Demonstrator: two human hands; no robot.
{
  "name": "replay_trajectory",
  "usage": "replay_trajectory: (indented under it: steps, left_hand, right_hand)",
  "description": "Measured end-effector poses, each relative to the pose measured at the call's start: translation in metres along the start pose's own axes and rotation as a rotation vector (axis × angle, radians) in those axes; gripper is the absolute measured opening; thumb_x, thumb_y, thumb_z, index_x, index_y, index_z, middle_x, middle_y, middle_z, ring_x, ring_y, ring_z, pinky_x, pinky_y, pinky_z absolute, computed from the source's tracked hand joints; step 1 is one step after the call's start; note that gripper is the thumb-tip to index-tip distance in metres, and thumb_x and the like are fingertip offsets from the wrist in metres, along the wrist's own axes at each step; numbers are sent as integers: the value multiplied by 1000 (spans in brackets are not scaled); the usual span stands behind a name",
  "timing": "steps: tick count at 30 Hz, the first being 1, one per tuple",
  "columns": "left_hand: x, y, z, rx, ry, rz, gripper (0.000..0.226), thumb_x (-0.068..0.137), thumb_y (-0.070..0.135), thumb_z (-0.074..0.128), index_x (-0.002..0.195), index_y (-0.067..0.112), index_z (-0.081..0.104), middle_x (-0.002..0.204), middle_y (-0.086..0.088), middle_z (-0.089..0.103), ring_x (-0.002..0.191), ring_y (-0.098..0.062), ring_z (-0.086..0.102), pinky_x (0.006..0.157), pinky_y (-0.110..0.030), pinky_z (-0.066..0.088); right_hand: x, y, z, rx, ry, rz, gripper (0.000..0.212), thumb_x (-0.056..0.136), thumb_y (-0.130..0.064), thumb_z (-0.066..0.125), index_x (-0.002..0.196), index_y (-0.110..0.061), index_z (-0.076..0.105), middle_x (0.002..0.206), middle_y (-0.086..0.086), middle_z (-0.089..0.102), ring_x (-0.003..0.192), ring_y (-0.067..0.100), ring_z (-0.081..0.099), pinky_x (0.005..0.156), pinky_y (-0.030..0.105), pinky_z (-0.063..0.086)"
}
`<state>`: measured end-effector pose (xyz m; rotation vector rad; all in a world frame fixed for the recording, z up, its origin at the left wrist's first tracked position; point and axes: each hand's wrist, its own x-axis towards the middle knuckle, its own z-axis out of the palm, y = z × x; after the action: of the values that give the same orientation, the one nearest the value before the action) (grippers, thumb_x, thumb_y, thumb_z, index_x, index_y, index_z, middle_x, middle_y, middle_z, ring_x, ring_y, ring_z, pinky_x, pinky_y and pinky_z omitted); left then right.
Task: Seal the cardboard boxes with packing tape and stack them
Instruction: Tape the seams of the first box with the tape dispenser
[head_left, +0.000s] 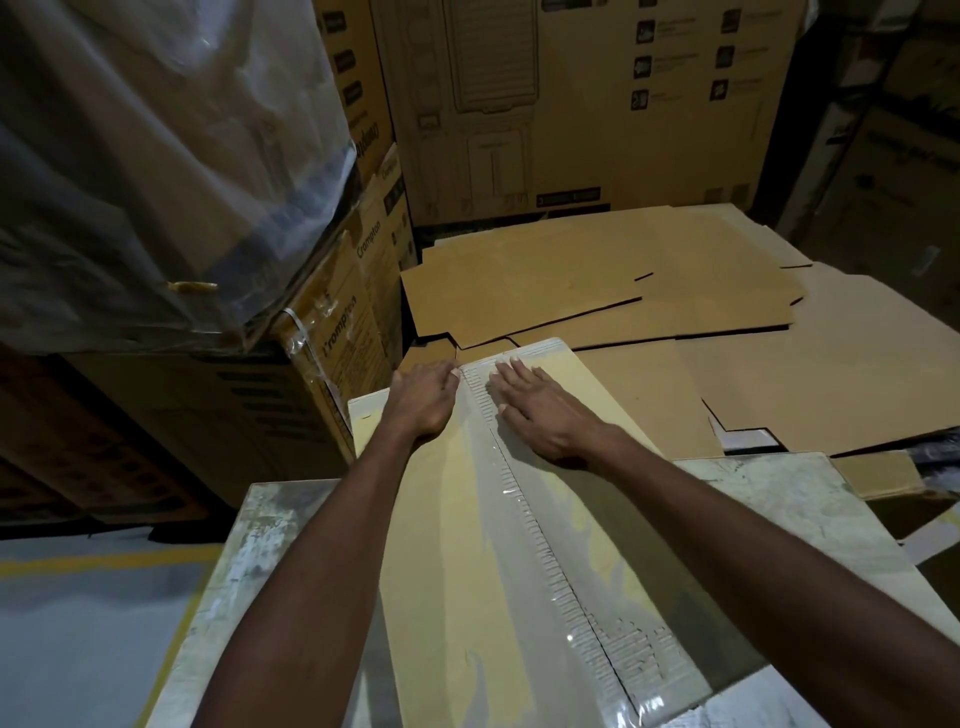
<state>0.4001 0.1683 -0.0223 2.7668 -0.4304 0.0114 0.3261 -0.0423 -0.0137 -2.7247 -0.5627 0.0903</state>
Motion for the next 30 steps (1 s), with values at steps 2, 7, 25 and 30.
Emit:
replay_trajectory:
  steps: [2,7,25,30]
  left_hand:
    - [1,-2,1,-11,-1,-2,44,111,37,23,143,27,52,144,0,58,131,-25,48,113,-53,26]
    - [10,-10,1,-66,-28,-18,42,111,39,26,141,29,54,141,-3,61,130,-27,52,111,-49,30]
    - [7,-5,-7,-2,-61,-28,42,111,39,26,142,29,53,141,-6,60,131,-32,50,113,-54,25]
    - [-2,-6,-2,9,74,76,39,111,30,31,142,25,54,151,-1,51,145,-24,35,116,-49,19]
  right_hand:
    - [19,1,-7,-3,-45,-39,58,112,-31,25,165,-11,12,173,6,-1,159,17,-6,130,37,1]
    - [47,3,-14,-55,-119,-90,56,112,-24,27,165,-9,13,173,9,2,160,19,-2,127,31,1]
    - [-79,20,-4,-60,-127,-279,64,101,-34,25,162,-15,32,170,-4,21,158,4,7,129,30,8]
    - [-74,2,-9,-43,-63,-236,63,102,-37,21,157,-14,41,169,-1,27,157,8,14,128,28,10]
